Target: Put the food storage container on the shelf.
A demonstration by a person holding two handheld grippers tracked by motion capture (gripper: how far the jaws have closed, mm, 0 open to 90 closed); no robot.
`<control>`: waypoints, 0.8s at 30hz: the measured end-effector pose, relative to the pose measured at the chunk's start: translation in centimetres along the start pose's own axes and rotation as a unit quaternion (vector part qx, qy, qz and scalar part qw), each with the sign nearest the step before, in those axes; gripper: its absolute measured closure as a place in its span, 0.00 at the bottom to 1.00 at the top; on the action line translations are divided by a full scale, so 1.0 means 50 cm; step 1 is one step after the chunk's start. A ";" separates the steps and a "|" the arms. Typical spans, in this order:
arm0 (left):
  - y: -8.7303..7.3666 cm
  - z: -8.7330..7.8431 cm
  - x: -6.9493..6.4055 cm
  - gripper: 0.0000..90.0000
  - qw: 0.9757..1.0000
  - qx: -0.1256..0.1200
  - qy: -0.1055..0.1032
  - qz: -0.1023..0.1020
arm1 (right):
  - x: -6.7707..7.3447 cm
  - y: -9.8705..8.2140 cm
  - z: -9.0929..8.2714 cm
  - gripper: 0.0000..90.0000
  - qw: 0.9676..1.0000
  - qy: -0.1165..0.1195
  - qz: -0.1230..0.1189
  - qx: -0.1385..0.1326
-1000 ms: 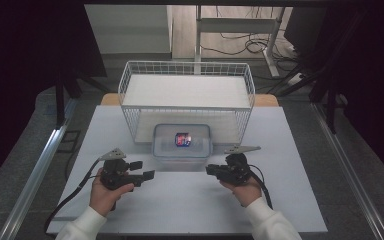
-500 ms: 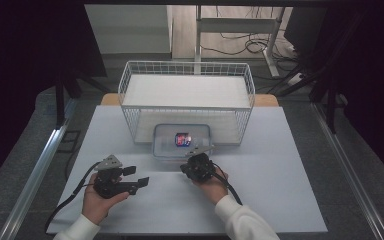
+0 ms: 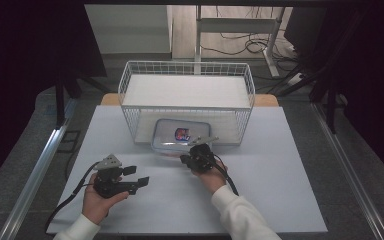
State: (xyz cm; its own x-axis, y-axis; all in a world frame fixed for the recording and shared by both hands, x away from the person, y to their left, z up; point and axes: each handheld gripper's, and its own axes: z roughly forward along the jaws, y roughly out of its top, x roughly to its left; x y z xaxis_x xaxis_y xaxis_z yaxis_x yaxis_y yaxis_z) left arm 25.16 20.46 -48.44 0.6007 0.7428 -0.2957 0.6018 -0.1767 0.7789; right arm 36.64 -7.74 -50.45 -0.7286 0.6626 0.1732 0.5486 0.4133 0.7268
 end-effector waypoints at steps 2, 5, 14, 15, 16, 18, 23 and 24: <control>0.000 -0.001 0.000 0.33 1.000 -0.001 0.000 0.000 | -0.004 0.010 -0.003 0.99 1.000 -0.017 -0.003 -0.005; 0.000 0.000 0.000 0.33 1.000 0.001 -0.001 0.000 | -0.020 0.024 -0.007 0.99 0.999 -0.036 0.007 -0.007; 0.000 0.000 0.001 0.33 1.000 0.001 0.000 0.001 | -0.070 0.051 0.005 0.99 0.997 -0.057 0.044 -0.022; 0.000 0.000 0.001 0.33 1.000 0.001 -0.001 0.001 | -0.072 0.054 0.008 0.99 0.997 -0.057 0.046 -0.022; 0.000 0.000 0.001 0.33 1.000 0.001 -0.004 -0.001 | -0.074 0.057 0.011 0.99 0.997 -0.056 0.043 -0.021; 0.001 -0.001 0.002 0.33 1.000 -0.002 -0.012 -0.007 | -0.074 0.063 0.017 0.99 0.997 -0.059 0.038 -0.015; 0.001 -0.001 0.002 0.33 1.000 -0.001 -0.011 -0.006 | -0.079 0.072 0.028 0.99 0.997 -0.061 0.044 -0.016; 0.001 0.001 0.003 0.33 1.000 0.001 -0.012 -0.007 | -0.080 0.076 0.034 0.99 0.997 -0.057 0.044 -0.017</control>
State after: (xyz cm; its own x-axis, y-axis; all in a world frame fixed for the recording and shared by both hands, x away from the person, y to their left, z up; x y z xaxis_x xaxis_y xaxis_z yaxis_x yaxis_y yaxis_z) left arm 25.29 20.54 -48.45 0.6036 0.7303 -0.3200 0.6119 -0.1670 0.7731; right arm 42.35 -7.76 -49.54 -0.6251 0.7635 0.1624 0.5930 0.3292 0.7348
